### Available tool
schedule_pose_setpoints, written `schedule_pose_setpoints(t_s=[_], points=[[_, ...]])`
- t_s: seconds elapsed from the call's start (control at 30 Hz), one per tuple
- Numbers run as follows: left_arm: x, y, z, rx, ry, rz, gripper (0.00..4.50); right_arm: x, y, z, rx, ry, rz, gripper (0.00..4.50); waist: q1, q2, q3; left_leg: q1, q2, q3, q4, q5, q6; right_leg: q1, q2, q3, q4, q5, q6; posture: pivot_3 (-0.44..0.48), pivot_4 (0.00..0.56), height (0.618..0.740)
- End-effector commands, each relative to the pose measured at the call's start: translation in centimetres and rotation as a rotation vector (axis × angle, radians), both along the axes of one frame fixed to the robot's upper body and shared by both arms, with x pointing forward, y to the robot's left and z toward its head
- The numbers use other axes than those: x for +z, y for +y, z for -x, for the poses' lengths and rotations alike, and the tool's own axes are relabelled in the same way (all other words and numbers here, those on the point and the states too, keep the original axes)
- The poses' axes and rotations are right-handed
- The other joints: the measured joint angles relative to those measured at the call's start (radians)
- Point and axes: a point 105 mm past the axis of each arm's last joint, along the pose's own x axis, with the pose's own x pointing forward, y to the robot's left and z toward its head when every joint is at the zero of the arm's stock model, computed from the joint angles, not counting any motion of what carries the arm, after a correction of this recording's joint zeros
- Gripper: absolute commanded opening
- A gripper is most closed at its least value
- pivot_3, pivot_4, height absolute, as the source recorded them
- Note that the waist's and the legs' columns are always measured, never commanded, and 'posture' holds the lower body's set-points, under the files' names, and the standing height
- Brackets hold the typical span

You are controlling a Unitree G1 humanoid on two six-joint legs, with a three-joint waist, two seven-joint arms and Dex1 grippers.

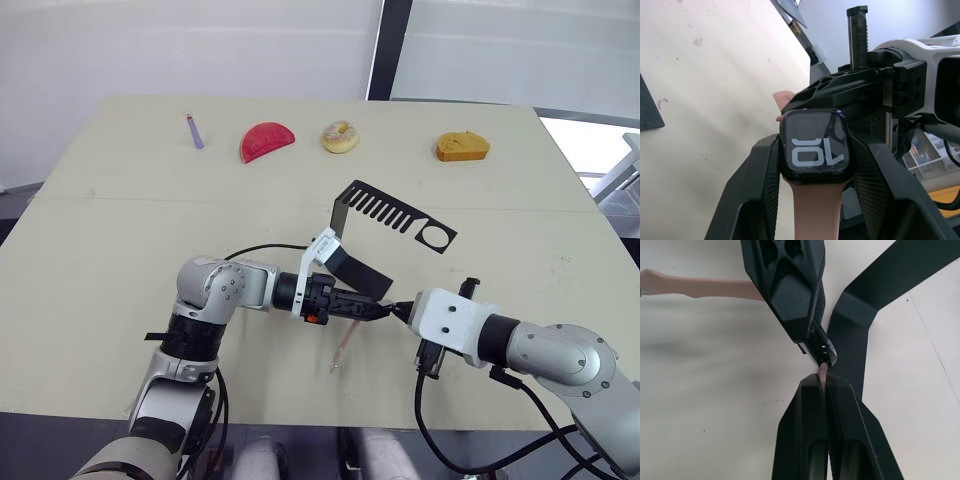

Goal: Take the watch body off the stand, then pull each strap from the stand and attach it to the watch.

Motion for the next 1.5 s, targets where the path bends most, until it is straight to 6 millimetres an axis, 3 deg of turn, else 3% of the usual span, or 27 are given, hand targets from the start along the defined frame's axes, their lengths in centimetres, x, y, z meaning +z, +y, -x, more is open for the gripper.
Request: schedule_pose_setpoints(t_s=[0.03, 0.47, 0.57, 0.8, 1.1, 1.37, 1.5], points=[[1.4, -1.5, 1.6, -0.113, -0.038, 0.064, 1.60, 1.9, 1.5, 1.4, 0.105, -0.077, -0.017, 0.00, 0.000, 0.000, 0.000, 0.000, 0.000, 0.000, 0.000, 0.000, 0.000, 0.000, 0.000, 0.000, 0.000, 0.000, 0.000, 0.000, 0.150, 0.737], [1.1, -1.4, 1.4, -0.099, -0.048, 0.056, 1.60, 2.5, 1.7, 1.5, 0.131, -0.113, -0.005, 0.00, 0.000, 0.000, 0.000, 0.000, 0.000, 0.000, 0.000, 0.000, 0.000, 0.000, 0.000, 0.000, 0.000, 0.000, 0.000, 0.000, 0.150, 0.737], [1.1, -1.2, 1.3, -0.101, -0.072, 0.050, 1.60, 2.9, 1.6, 1.8, 0.152, -0.107, -0.017, 0.88, 0.000, 0.000, 0.000, 0.000, 0.000, 0.000, 0.000, 0.000, 0.000, 0.000, 0.000, 0.000, 0.000, 0.000, 0.000, 0.000, 0.150, 0.737], [0.8, 0.4, 1.6, -0.141, -0.218, 0.041, 1.60, 4.4, 0.2, 3.4, 0.173, -0.006, -0.136, 4.40, -0.001, 0.000, 0.000, 0.000, 0.000, 0.000, 0.000, 0.000, 0.000, 0.000, 0.000, 0.000, 0.000, 0.000, 0.000, 0.000, 0.150, 0.737], [1.2, 3.6, 2.0, -0.254, -0.609, 0.047, 1.60, 5.5, -1.9, 6.2, 0.136, 0.268, -0.370, 4.46, 0.002, 0.000, 0.000, -0.001, 0.001, 0.000, -0.001, 0.000, 0.000, 0.000, 0.000, 0.000, -0.001, 0.000, 0.000, 0.000, 0.150, 0.737], [0.4, 6.2, 2.5, -0.387, -1.092, 0.021, 1.60, 5.1, -1.5, 7.2, 0.142, 0.337, -0.398, 4.46, 0.001, 0.000, 0.000, -0.001, 0.001, 0.000, -0.002, 0.000, 0.000, 0.000, 0.000, 0.000, -0.002, 0.000, 0.000, 0.000, 0.150, 0.737], [0.6, 6.5, 1.6, -0.328, -1.244, 0.004, 1.60, 4.7, -1.2, 7.2, 0.143, 0.331, -0.386, 4.46, 0.003, 0.000, 0.000, -0.001, 0.001, -0.001, -0.001, -0.001, 0.001, 0.001, 0.000, 0.000, -0.003, 0.000, 0.000, 0.000, 0.150, 0.737]])
